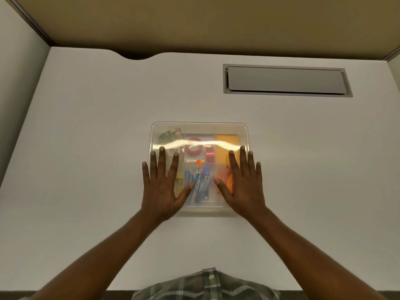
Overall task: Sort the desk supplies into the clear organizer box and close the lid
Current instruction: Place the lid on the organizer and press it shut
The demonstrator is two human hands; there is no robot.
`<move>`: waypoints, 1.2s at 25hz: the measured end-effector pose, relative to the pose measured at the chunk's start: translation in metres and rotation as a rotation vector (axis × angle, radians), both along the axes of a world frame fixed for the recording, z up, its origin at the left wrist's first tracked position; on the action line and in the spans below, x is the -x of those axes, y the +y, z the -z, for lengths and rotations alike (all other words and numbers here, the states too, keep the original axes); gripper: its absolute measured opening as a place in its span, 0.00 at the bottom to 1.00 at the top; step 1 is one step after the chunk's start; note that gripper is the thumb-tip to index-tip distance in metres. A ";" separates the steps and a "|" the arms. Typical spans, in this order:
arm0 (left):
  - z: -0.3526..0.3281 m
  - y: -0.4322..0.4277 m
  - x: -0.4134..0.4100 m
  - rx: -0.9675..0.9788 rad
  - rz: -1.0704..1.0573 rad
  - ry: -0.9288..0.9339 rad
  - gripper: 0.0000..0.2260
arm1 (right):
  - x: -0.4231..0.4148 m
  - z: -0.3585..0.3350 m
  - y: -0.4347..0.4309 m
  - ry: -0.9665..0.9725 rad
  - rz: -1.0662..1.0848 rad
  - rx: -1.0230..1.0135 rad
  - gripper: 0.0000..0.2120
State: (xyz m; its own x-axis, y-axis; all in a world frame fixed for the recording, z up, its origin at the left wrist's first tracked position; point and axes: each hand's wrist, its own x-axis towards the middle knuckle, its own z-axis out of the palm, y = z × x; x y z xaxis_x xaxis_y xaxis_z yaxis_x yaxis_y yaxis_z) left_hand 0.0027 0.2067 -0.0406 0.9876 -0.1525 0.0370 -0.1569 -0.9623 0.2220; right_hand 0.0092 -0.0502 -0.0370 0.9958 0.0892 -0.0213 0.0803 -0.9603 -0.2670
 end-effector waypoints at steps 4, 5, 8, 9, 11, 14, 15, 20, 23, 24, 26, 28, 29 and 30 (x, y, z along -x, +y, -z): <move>0.006 0.004 0.011 -0.070 0.033 0.002 0.43 | 0.011 0.006 -0.001 0.011 0.015 0.007 0.42; 0.005 0.003 0.009 -0.069 0.041 0.007 0.43 | 0.011 0.005 -0.001 0.017 0.016 -0.003 0.42; 0.004 0.004 0.011 -0.064 0.030 0.022 0.44 | 0.012 0.001 0.000 0.026 0.018 -0.011 0.42; 0.005 0.005 0.008 -0.041 0.028 0.023 0.44 | 0.012 0.000 0.001 0.035 0.017 -0.010 0.43; 0.003 0.003 -0.018 -0.009 0.052 -0.007 0.43 | 0.012 -0.003 0.001 0.052 0.017 -0.004 0.43; -0.008 -0.010 -0.089 -0.034 0.055 -0.004 0.43 | 0.013 -0.006 0.002 0.055 0.012 0.008 0.43; -0.009 -0.014 -0.106 -0.054 0.021 0.027 0.43 | 0.013 -0.006 0.002 0.053 0.018 0.005 0.43; 0.005 -0.015 -0.121 -0.105 -0.018 0.079 0.47 | 0.011 -0.006 0.004 0.085 0.033 -0.006 0.44; -0.007 -0.015 -0.116 -0.090 0.005 0.077 0.47 | 0.012 -0.009 0.002 0.050 0.030 -0.050 0.43; -0.010 -0.014 -0.107 -0.076 -0.012 0.057 0.46 | 0.013 -0.009 0.002 0.036 0.104 -0.126 0.43; -0.007 -0.009 -0.071 -0.027 -0.090 0.012 0.44 | 0.015 -0.009 0.006 0.063 0.339 -0.382 0.43; 0.001 0.001 -0.023 0.012 -0.166 -0.003 0.43 | 0.015 -0.007 0.011 0.117 0.445 -0.536 0.43; 0.005 0.008 -0.004 0.018 -0.191 0.002 0.42 | 0.014 -0.006 0.015 0.129 0.428 -0.544 0.44; 0.008 0.016 0.010 0.016 -0.207 0.010 0.42 | 0.013 -0.006 0.021 0.136 0.395 -0.542 0.45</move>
